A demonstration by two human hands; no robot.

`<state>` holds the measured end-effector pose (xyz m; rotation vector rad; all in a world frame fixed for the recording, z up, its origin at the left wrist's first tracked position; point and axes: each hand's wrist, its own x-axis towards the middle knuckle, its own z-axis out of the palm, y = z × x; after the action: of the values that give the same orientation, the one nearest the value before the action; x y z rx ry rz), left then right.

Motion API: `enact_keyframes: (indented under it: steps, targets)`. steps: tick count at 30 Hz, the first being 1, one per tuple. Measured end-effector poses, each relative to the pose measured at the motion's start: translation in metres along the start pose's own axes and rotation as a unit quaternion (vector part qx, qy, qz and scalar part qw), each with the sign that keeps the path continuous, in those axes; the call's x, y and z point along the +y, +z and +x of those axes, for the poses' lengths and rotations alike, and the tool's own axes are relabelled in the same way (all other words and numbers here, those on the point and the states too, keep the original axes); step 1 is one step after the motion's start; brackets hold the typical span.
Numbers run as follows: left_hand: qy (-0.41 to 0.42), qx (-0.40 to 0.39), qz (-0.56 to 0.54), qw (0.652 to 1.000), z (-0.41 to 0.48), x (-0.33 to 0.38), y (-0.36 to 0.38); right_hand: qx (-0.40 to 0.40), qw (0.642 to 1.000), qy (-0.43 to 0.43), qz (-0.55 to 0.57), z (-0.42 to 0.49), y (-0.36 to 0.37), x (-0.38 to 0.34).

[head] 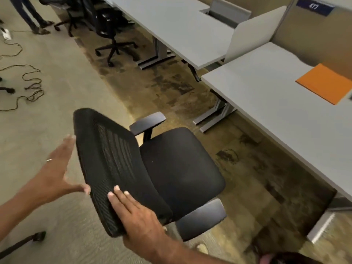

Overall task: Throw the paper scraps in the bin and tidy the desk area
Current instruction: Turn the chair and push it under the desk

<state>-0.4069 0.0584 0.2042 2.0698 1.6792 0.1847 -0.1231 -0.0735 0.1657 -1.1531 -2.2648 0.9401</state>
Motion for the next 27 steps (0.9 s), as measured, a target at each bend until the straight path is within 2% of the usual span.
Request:
enact_keyframes:
  steps: [1,3,5,7,10,16,22,25,27]
  targets:
    - [0.057,0.008,0.088,0.994,-0.001,0.005,0.005,0.001,1.0,-0.003,-0.005,-0.018,-0.004,0.005]
    - [0.152,-0.027,0.182,0.971,-0.001,0.028,0.013,0.044,0.997,-0.008,-0.06,-0.058,-0.014,0.013]
    - [0.227,-0.054,0.224,0.946,-0.001,0.039,0.024,0.072,0.989,-0.001,-0.128,-0.1,-0.029,0.023]
    - [0.263,-0.088,0.237,0.931,-0.001,0.043,0.029,0.092,0.984,0.017,-0.153,-0.139,-0.052,0.033]
    - [0.251,-0.131,0.211,0.935,-0.007,0.054,0.04,0.118,0.981,0.041,-0.145,-0.187,-0.095,0.049]
    - [0.257,-0.079,0.129,0.954,-0.035,0.113,0.078,0.152,0.972,0.04,-0.177,-0.245,-0.127,0.099]
    - [0.257,-0.073,0.168,0.949,-0.038,0.148,0.09,0.136,0.971,0.037,-0.195,-0.278,-0.136,0.101]
    - [0.279,-0.061,0.188,0.94,-0.03,0.175,0.098,0.154,0.963,0.062,-0.213,-0.296,-0.14,0.094]
    - [0.293,-0.059,0.202,0.933,-0.024,0.194,0.104,0.162,0.959,0.112,-0.203,-0.309,-0.144,0.092]
